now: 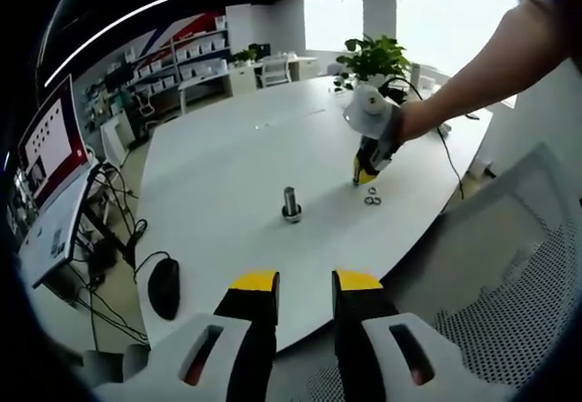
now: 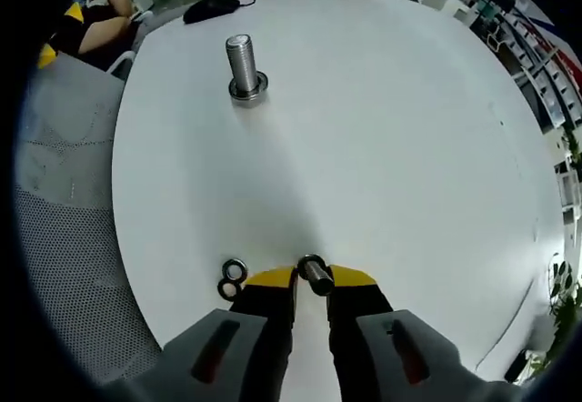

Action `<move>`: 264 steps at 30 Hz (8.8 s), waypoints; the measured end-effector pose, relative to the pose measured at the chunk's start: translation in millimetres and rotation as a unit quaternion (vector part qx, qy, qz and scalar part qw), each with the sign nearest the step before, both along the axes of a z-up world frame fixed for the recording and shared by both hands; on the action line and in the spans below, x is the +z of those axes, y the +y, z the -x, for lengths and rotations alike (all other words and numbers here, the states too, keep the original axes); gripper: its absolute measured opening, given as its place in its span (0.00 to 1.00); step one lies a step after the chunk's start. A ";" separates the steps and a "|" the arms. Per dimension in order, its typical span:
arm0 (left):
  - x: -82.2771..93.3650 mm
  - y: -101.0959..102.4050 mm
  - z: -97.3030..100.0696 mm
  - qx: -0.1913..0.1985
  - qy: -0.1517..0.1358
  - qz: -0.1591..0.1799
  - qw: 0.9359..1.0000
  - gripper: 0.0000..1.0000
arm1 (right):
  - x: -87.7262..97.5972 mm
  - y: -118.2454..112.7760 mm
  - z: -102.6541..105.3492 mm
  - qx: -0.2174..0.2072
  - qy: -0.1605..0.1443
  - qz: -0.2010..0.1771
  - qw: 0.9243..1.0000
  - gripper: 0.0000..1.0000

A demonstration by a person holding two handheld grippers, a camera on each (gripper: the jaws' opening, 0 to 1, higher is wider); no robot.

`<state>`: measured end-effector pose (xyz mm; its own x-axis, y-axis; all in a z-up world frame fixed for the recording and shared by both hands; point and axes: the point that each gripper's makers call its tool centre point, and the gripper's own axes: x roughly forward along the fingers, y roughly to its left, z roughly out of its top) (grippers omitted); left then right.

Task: Place the washer onto the threaded stud by aligning its center hole with the stud, sliding it down to the base, and recovering from edge contact or off-axis alignment until the washer reaches the visible bottom stop.

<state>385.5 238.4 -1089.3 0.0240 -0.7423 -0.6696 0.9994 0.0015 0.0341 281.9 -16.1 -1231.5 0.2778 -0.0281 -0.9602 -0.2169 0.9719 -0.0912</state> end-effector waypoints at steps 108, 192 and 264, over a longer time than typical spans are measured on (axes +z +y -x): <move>8.8 -2.2 -9.2 0.040 0.023 0.029 0.999 0.18 | -7.1 32.1 32.3 0.020 0.001 0.021 1.000 0.14; 7.3 -1.2 -13.1 0.046 0.018 0.020 0.999 0.18 | 5.6 -4.0 -3.1 0.002 -0.077 0.017 0.997 0.14; 0.7 4.0 -13.8 0.043 0.005 0.000 0.999 0.18 | -8.8 52.6 28.0 -0.050 -0.082 -0.044 0.994 0.21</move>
